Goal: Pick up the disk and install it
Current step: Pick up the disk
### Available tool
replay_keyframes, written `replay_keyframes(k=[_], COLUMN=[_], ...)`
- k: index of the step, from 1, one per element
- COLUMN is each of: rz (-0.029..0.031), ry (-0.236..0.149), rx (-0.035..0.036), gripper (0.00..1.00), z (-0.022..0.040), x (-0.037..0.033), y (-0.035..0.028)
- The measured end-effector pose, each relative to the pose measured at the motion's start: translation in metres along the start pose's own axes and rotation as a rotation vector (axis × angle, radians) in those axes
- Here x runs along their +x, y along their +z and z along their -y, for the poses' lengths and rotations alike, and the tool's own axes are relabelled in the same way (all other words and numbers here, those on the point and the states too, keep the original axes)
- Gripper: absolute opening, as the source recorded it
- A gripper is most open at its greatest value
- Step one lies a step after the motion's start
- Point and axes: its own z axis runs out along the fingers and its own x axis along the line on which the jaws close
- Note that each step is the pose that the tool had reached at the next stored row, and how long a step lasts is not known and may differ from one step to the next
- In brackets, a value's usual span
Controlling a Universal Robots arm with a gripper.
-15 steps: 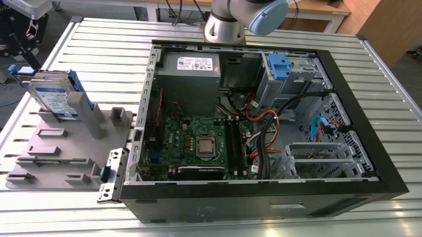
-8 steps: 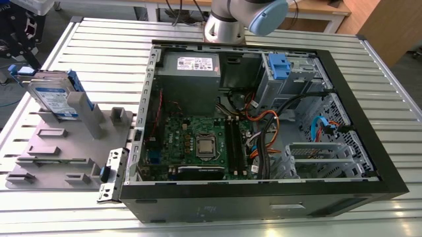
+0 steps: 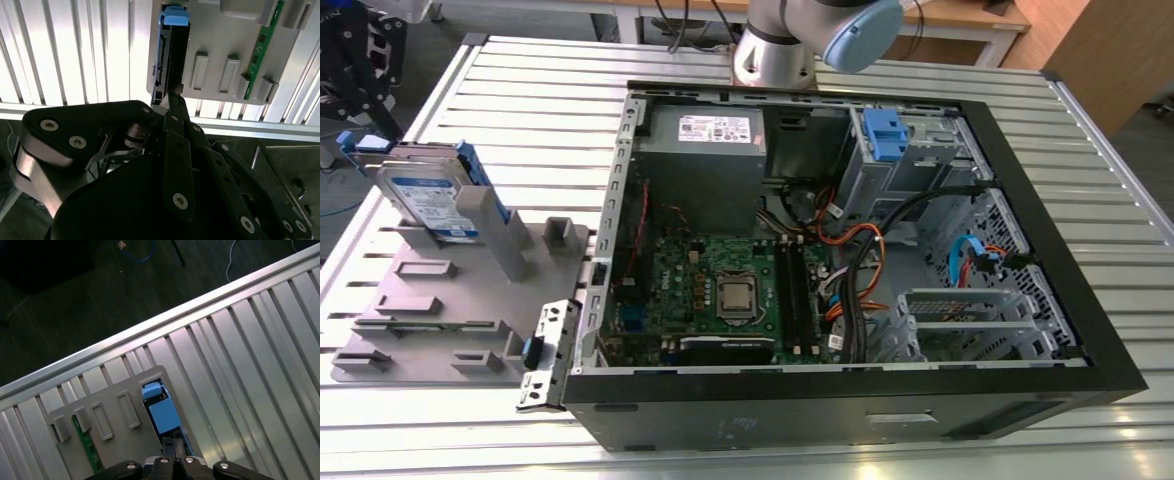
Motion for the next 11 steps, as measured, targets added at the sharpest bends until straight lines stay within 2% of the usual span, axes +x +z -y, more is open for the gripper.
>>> replay_keyframes(k=[5, 11], rz=[-0.0032, -0.0042], ry=[-0.087, -0.094], rx=[-0.0019, -0.0018], gripper=[0.11, 0.11], z=[0.0, -0.0001], x=[0.0, -0.0002], y=[0.0003, 0.0003])
